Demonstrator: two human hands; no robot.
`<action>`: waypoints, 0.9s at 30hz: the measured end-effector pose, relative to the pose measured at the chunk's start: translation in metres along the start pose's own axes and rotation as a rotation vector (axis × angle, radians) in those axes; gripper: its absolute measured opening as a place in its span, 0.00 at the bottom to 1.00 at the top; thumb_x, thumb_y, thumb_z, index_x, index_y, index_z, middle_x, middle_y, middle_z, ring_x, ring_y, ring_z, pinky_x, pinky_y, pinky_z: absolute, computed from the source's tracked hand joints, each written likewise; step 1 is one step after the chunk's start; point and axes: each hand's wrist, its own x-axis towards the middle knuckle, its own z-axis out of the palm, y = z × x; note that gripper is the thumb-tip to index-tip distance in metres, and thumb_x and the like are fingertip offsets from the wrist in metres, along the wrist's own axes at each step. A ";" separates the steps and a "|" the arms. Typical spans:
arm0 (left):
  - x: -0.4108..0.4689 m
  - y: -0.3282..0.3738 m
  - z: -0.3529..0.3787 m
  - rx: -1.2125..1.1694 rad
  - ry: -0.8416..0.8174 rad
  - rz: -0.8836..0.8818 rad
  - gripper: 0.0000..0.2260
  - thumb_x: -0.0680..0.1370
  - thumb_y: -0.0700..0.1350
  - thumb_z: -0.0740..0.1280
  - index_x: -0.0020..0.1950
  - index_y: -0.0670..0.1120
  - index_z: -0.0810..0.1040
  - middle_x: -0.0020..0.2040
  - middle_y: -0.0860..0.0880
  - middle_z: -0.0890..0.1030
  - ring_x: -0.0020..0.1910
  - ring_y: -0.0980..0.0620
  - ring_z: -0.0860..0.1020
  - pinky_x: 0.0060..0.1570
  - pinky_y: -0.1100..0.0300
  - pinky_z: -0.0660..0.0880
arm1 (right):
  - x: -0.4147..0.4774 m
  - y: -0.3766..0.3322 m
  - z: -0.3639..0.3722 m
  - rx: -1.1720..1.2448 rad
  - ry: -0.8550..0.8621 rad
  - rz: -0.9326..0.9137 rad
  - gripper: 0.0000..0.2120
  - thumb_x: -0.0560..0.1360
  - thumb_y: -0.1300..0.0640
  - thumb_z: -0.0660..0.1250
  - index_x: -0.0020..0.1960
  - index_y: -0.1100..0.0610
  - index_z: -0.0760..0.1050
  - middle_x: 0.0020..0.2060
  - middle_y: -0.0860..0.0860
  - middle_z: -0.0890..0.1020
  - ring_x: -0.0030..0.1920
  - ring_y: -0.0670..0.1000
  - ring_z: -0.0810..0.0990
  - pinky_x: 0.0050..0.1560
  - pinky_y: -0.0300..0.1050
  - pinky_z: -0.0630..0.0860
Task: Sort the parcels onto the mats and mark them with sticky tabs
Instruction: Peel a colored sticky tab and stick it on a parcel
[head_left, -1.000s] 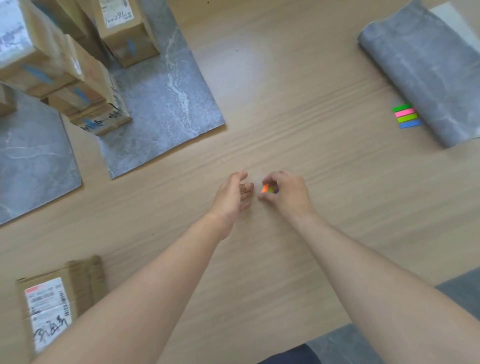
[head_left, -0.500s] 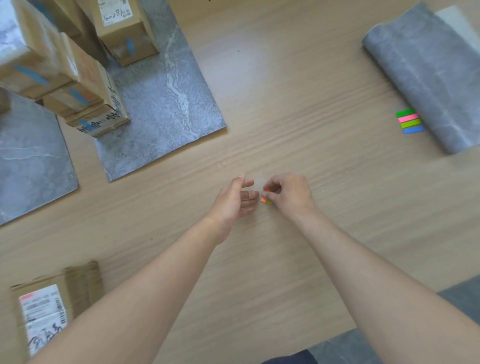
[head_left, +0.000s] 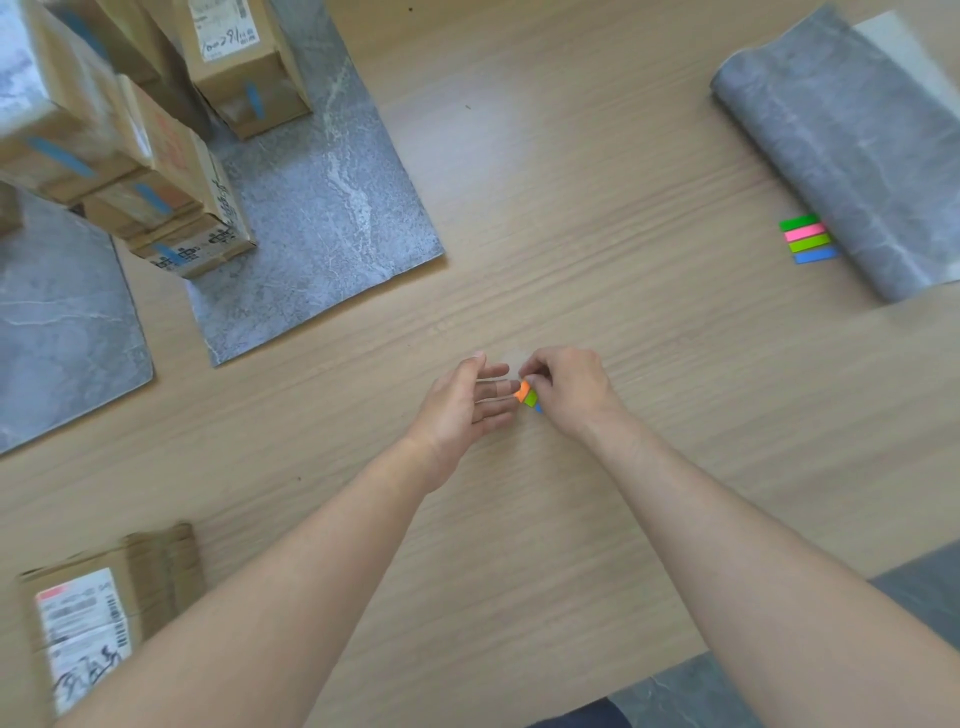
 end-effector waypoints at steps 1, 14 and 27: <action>0.000 0.000 0.000 -0.004 -0.002 0.003 0.20 0.85 0.53 0.56 0.63 0.39 0.77 0.57 0.38 0.84 0.58 0.40 0.82 0.63 0.47 0.77 | 0.001 0.001 0.000 0.008 -0.004 0.005 0.08 0.78 0.61 0.67 0.51 0.53 0.85 0.48 0.52 0.87 0.53 0.55 0.83 0.54 0.48 0.78; -0.003 0.001 0.009 0.030 -0.031 -0.059 0.23 0.85 0.53 0.56 0.65 0.35 0.76 0.60 0.38 0.81 0.55 0.39 0.83 0.44 0.47 0.84 | 0.000 -0.001 -0.004 0.048 -0.021 0.019 0.08 0.78 0.62 0.67 0.50 0.53 0.84 0.49 0.52 0.86 0.55 0.54 0.83 0.58 0.47 0.77; -0.008 0.004 0.023 0.215 -0.071 -0.116 0.22 0.84 0.51 0.56 0.73 0.39 0.70 0.72 0.45 0.72 0.74 0.49 0.67 0.51 0.48 0.83 | 0.006 0.007 -0.008 0.627 0.305 0.310 0.14 0.77 0.66 0.63 0.43 0.47 0.77 0.40 0.52 0.83 0.43 0.56 0.85 0.50 0.56 0.83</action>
